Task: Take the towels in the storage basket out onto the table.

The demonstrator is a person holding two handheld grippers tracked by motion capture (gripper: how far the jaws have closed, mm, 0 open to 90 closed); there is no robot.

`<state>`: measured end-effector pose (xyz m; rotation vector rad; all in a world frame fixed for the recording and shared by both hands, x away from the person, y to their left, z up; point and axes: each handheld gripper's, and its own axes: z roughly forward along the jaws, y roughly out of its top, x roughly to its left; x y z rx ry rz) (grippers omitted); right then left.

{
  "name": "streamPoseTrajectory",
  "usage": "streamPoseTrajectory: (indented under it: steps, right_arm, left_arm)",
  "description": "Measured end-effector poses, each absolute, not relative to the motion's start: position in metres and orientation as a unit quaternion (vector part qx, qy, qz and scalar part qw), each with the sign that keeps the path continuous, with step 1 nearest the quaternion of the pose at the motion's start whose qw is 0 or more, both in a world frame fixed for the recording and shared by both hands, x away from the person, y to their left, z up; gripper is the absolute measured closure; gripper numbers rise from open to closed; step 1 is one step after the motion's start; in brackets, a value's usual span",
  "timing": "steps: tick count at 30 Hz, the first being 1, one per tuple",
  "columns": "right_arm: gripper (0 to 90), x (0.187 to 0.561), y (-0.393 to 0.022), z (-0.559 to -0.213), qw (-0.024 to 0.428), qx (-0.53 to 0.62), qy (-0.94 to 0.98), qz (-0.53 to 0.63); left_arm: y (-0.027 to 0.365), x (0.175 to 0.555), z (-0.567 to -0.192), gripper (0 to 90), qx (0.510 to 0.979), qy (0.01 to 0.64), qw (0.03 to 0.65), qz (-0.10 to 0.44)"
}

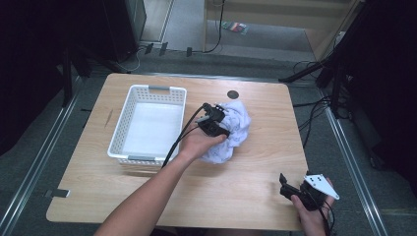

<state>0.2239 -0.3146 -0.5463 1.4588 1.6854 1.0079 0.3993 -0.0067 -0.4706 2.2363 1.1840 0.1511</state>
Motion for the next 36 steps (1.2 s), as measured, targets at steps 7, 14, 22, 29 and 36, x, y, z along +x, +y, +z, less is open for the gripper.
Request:
streamPoseTrajectory:
  steps: [7,14,22,29,36]
  right_arm:
    - [6.5,0.224,-0.315,-0.546,0.338,0.562,0.647,0.388]
    - [6.5,0.224,-0.315,-0.546,0.339,0.562,0.646,0.389]
    - [6.5,0.224,-0.315,-0.546,0.339,0.563,0.647,0.388]
    - [6.4,0.224,-0.315,-0.546,0.338,0.563,0.647,0.388]
    - [6.4,0.224,-0.315,-0.546,0.338,0.562,0.647,0.387]
  left_arm:
    - [-0.013,0.396,-0.491,56.1,0.843,0.447,0.297,0.045]
    - [-0.016,0.392,-0.499,28.2,0.846,0.449,0.287,0.032]
    - [-0.013,0.389,-0.488,0.0,0.854,0.439,0.279,0.024]
    - [0.001,0.386,-0.470,0.0,0.851,0.435,0.292,0.040]
    - [0.026,0.385,-0.451,0.0,0.842,0.436,0.312,0.060]
